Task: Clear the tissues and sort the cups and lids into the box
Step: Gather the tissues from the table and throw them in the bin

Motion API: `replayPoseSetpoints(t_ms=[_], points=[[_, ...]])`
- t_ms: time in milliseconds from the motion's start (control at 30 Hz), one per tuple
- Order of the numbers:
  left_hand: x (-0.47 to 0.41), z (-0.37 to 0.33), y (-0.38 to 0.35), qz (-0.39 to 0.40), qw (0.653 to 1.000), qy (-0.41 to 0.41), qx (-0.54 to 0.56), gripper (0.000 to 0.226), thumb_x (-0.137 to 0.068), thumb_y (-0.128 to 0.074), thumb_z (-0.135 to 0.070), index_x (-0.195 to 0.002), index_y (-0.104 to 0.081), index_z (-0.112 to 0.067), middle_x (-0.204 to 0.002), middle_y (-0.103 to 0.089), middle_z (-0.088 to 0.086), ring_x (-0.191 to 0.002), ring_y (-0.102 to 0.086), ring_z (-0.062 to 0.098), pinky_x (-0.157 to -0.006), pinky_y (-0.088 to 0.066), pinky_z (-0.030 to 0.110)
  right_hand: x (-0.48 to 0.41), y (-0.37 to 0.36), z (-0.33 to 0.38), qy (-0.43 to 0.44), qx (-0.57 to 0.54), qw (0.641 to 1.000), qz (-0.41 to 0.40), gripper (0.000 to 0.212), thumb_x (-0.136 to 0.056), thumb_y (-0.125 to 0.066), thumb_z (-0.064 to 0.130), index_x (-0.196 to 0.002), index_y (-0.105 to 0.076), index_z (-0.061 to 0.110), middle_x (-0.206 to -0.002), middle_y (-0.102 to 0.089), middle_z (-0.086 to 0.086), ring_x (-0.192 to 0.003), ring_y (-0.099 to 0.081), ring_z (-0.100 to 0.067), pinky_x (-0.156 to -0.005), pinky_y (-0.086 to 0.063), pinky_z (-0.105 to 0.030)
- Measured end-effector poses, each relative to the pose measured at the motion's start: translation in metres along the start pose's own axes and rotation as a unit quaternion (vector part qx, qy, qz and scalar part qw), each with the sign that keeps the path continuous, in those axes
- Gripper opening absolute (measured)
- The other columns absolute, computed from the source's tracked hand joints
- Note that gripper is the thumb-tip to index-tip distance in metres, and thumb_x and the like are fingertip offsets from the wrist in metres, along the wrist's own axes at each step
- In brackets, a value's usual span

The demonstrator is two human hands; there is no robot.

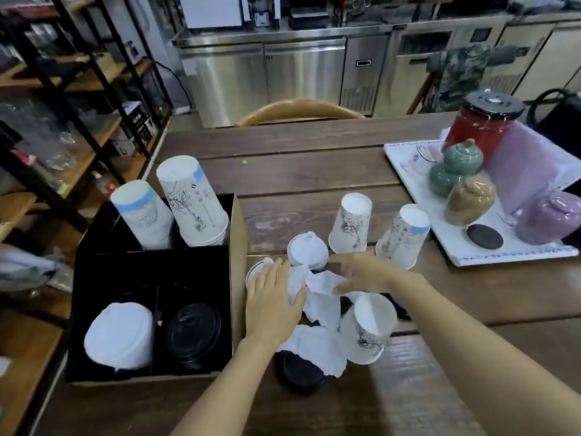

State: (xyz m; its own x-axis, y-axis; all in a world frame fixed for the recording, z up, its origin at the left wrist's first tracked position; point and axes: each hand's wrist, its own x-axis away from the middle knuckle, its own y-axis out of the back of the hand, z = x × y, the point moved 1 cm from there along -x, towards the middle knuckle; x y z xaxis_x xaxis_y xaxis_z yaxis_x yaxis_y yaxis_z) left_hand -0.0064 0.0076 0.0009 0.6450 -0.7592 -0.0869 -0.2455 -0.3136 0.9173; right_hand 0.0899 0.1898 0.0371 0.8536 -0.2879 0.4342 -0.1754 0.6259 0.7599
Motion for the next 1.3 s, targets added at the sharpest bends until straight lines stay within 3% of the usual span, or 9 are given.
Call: replayPoseSetpoints(t_ms=[133, 300, 467, 600, 667, 800, 933, 1133, 1300], points=[[-0.003, 0.004, -0.013, 0.01, 1.0, -0.007, 0.013, 0.052, -0.089, -0.039, -0.046, -0.133, -0.044, -0.019, -0.136, -0.053, -0.002, -0.13, -0.042, 0.018, -0.113, -0.028, 0.035, -0.013, -0.01, -0.005, 0.037, 0.028, 0.999, -0.002, 0.056, -0.077, -0.071, 0.034, -0.129, -0.05, 0.032, -0.077, -0.046, 0.013, -0.068, -0.047, -0.004, -0.056, -0.034, -0.02], [-0.006, 0.006, -0.024, -0.017, 1.0, -0.006, -0.016, 0.04, -0.081, -0.054, -0.036, -0.115, -0.058, -0.017, -0.099, -0.068, 0.001, -0.095, -0.063, 0.024, -0.093, -0.044, 0.031, -0.023, -0.019, -0.011, 0.021, 0.053, 0.998, -0.033, 0.014, -0.081, -0.064, 0.022, -0.081, -0.057, 0.01, -0.092, -0.051, -0.004, -0.079, -0.049, -0.024, -0.069, -0.041, -0.035], [-0.009, 0.006, -0.023, -0.025, 0.998, -0.001, -0.064, 0.023, -0.059, -0.084, -0.022, -0.072, -0.065, -0.019, -0.066, -0.06, -0.003, -0.061, -0.06, 0.02, -0.062, -0.053, 0.032, -0.02, -0.016, -0.01, 0.044, 0.003, 0.997, -0.066, 0.022, -0.081, -0.06, 0.013, -0.067, -0.043, 0.008, -0.081, -0.043, -0.001, -0.072, -0.039, -0.02, -0.065, -0.033, -0.033], [-0.01, 0.004, -0.015, -0.036, 0.996, 0.078, 0.031, 0.012, -0.087, -0.061, -0.022, -0.085, -0.062, -0.011, -0.094, -0.062, 0.004, -0.095, -0.054, 0.026, -0.086, -0.035, 0.03, -0.016, -0.005, -0.008, 0.055, -0.039, 0.987, -0.148, 0.029, -0.079, -0.06, 0.007, -0.064, -0.036, 0.015, -0.069, -0.041, 0.0, -0.068, -0.039, -0.023, -0.059, -0.031, -0.033], [-0.011, 0.003, -0.006, -0.068, 0.986, 0.12, 0.095, 0.014, -0.092, -0.053, -0.021, -0.087, -0.059, -0.009, -0.101, -0.058, 0.003, -0.101, -0.049, 0.024, -0.081, -0.025, 0.024, -0.016, 0.001, -0.005, 0.066, -0.059, 0.978, -0.189, 0.039, -0.077, -0.056, 0.001, -0.059, -0.027, 0.02, -0.062, -0.035, 0.005, -0.063, -0.033, -0.021, -0.055, -0.027, -0.03], [-0.01, -0.009, 0.025, -0.116, 0.936, 0.17, 0.286, 0.018, -0.094, -0.047, -0.019, -0.076, -0.046, -0.021, -0.098, -0.053, -0.016, -0.103, -0.052, 0.008, -0.075, -0.04, 0.012, -0.016, 0.008, 0.001, 0.063, -0.074, 0.974, -0.204, 0.024, -0.077, -0.044, -0.008, -0.073, -0.037, 0.015, -0.059, -0.033, 0.008, -0.056, -0.029, -0.011, -0.052, -0.023, -0.031], [-0.005, -0.01, 0.03, -0.079, 0.926, 0.182, 0.322, 0.012, -0.097, -0.041, -0.02, -0.087, -0.042, -0.014, -0.112, -0.05, -0.015, -0.1, -0.05, 0.007, -0.067, -0.039, 0.01, -0.02, 0.005, 0.01, 0.041, -0.003, 0.992, -0.119, 0.006, -0.084, -0.054, 0.019, -0.089, -0.055, 0.015, -0.076, -0.052, 0.002, -0.076, -0.049, -0.022, -0.064, -0.036, -0.033], [0.005, -0.001, 0.022, -0.071, 0.946, 0.161, 0.274, 0.012, -0.098, -0.039, -0.021, -0.096, -0.043, -0.009, -0.081, -0.059, 0.001, -0.063, -0.05, 0.019, -0.053, -0.038, 0.03, -0.035, -0.011, 0.01, -0.01, 0.113, 0.993, 0.043, 0.058, -0.061, -0.069, 0.067, -0.069, -0.047, 0.014, -0.068, -0.052, -0.001, -0.062, -0.043, -0.019, -0.053, -0.028, -0.03], [0.008, 0.002, 0.025, -0.062, 0.952, 0.145, 0.261, 0.03, -0.097, -0.038, -0.007, -0.124, -0.047, -0.015, -0.119, -0.06, -0.004, -0.101, -0.058, 0.018, -0.082, -0.048, 0.033, -0.034, -0.017, 0.01, 0.011, 0.149, 0.988, 0.048, 0.048, -0.065, -0.074, 0.051, -0.051, -0.042, 0.017, -0.052, -0.044, 0.001, -0.055, -0.04, -0.019, -0.049, -0.025, -0.028]])
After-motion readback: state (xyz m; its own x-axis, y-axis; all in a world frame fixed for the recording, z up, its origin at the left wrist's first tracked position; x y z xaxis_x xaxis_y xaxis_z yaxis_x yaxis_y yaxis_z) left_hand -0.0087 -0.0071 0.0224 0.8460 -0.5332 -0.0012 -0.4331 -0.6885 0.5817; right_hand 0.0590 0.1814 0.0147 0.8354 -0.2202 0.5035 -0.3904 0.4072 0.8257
